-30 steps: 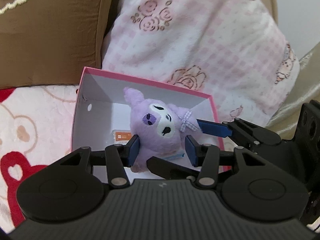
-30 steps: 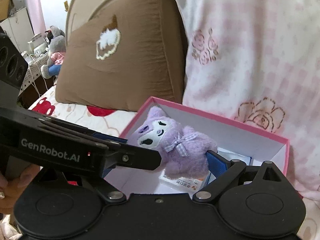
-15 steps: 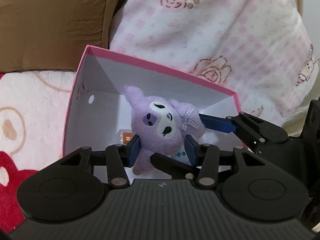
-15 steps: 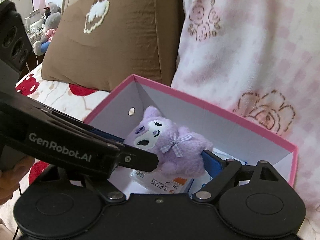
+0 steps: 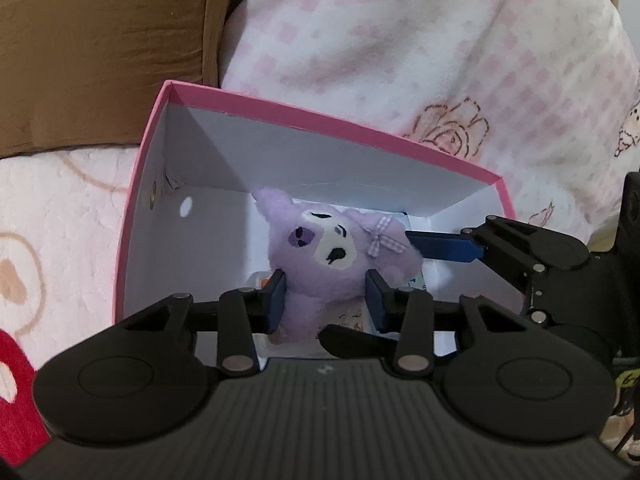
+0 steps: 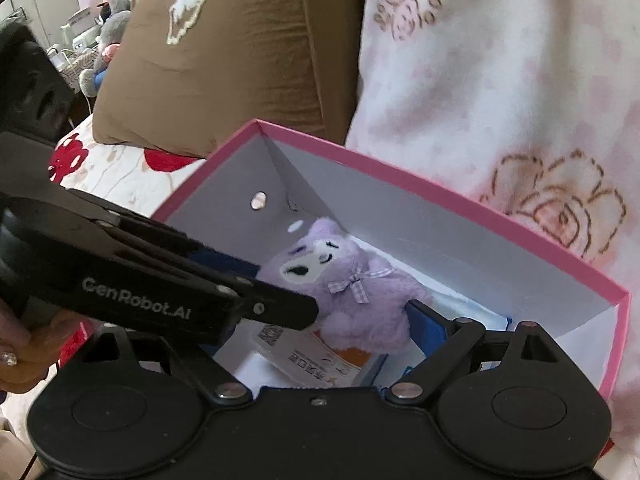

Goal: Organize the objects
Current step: 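Lower the plush toy into the pink box and open the left gripper, then withdraw the left gripper from the box toward the orange sponge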

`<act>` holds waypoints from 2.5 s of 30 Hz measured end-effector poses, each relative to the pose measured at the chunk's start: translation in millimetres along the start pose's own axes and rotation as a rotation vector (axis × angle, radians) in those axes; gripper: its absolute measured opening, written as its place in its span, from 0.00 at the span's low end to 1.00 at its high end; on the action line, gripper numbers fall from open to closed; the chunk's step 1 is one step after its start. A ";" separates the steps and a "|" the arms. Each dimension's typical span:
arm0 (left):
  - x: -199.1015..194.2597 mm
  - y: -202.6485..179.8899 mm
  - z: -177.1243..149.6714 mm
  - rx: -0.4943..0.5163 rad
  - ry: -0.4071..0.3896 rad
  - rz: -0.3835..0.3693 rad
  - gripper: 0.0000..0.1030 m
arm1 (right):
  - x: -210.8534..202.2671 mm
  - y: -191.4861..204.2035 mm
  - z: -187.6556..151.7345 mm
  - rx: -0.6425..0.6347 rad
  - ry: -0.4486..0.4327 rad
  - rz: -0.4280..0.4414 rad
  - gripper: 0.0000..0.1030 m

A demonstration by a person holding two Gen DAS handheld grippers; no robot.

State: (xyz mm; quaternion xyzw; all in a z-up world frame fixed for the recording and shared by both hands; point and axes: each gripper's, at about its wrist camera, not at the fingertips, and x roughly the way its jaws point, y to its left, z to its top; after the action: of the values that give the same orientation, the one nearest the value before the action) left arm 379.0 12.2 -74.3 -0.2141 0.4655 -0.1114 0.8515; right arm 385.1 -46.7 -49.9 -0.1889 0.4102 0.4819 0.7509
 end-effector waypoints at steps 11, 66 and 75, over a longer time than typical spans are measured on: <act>16.6 6.9 6.7 -0.031 0.011 0.064 0.39 | 23.8 -6.5 5.3 0.021 0.081 -0.048 0.89; -221.0 -36.6 -78.6 0.155 0.061 0.030 0.44 | -151.0 142.1 -63.6 0.053 -0.092 -0.219 0.82; -251.0 -27.7 -102.0 0.173 0.077 -0.022 0.45 | -180.1 170.6 -72.6 0.057 -0.084 -0.214 0.82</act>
State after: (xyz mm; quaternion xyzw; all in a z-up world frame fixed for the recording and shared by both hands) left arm 157.5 58.7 77.2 -0.1405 0.4842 -0.1684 0.8470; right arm 167.9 -119.3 69.9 -0.1896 0.3696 0.3945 0.8196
